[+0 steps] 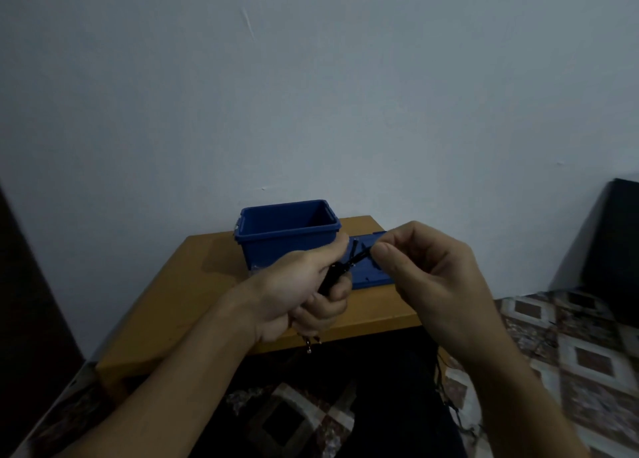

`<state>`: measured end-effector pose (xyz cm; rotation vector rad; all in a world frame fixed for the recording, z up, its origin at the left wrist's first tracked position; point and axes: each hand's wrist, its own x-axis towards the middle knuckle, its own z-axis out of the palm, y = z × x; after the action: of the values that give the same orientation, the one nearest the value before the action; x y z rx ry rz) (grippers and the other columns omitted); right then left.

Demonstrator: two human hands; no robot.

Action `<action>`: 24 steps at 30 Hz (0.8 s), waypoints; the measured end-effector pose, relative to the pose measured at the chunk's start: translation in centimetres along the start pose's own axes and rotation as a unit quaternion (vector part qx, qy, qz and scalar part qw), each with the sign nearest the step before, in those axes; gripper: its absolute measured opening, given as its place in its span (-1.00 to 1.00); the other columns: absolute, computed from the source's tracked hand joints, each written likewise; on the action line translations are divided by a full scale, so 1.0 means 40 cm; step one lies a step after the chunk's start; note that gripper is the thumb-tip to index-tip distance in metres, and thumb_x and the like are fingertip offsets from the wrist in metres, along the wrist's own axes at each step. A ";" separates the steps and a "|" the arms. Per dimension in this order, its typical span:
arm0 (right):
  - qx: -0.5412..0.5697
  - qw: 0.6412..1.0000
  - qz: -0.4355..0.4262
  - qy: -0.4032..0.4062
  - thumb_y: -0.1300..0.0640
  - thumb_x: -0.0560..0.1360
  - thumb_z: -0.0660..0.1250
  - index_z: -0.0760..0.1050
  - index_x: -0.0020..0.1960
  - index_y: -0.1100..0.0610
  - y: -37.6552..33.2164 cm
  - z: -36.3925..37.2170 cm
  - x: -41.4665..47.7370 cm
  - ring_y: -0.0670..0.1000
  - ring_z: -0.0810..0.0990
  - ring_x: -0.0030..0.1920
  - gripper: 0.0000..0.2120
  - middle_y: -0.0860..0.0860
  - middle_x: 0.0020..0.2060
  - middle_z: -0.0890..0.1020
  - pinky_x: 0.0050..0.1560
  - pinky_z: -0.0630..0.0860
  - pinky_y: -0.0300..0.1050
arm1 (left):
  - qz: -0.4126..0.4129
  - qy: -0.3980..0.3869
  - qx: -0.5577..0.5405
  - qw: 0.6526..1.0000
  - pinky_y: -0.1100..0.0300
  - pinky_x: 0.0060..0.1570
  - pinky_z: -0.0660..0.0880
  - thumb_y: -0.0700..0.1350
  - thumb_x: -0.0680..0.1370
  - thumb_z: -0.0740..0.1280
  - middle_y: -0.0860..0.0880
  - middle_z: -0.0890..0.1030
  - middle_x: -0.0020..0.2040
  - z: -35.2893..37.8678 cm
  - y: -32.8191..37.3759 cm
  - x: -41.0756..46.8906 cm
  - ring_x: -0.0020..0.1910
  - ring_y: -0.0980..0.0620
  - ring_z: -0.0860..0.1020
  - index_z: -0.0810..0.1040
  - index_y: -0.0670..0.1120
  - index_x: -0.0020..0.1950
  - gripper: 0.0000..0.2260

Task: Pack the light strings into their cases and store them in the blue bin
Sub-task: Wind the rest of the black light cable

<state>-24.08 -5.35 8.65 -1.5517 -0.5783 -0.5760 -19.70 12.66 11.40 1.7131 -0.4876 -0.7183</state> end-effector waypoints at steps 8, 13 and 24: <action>0.015 1.000 0.007 0.020 0.26 0.59 0.33 0.61 -0.08 0.28 0.020 0.009 -0.001 -0.21 0.36 -0.50 -0.87 -0.08 -0.45 0.48 -0.43 0.30 -0.40 | 0.016 -0.087 0.004 0.996 0.11 -0.50 -0.08 0.54 0.48 -0.13 -0.01 0.07 -0.50 0.002 0.010 -0.013 -0.53 0.04 -0.03 0.05 -0.11 -0.31 -0.32; 0.009 0.998 0.067 0.003 0.18 0.61 0.30 0.60 -0.11 0.24 0.047 0.018 -0.006 -0.20 0.36 -0.53 -0.81 -0.13 -0.50 0.47 -0.45 0.29 -0.39 | 0.044 -0.143 -0.086 0.985 0.16 -0.54 -0.05 0.36 0.61 -0.05 0.03 0.12 -0.54 0.000 0.012 -0.013 -0.57 0.09 0.03 0.16 -0.08 -0.37 -0.42; -0.129 0.982 0.121 -0.060 0.14 0.64 0.29 0.67 -0.09 0.07 0.070 0.025 -0.011 -0.19 0.59 -0.33 -0.79 -0.05 -0.29 0.70 -0.29 0.43 -0.38 | 0.150 -0.160 -0.268 0.938 0.13 -0.33 0.38 -0.02 0.63 0.03 -0.08 0.47 -0.37 0.004 0.008 -0.009 -0.43 0.01 0.42 0.48 -0.19 -0.11 -0.66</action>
<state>-22.53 -4.52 6.23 -1.8816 -0.4074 -0.3832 -20.04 12.71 11.76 0.9892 -0.6884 -0.8189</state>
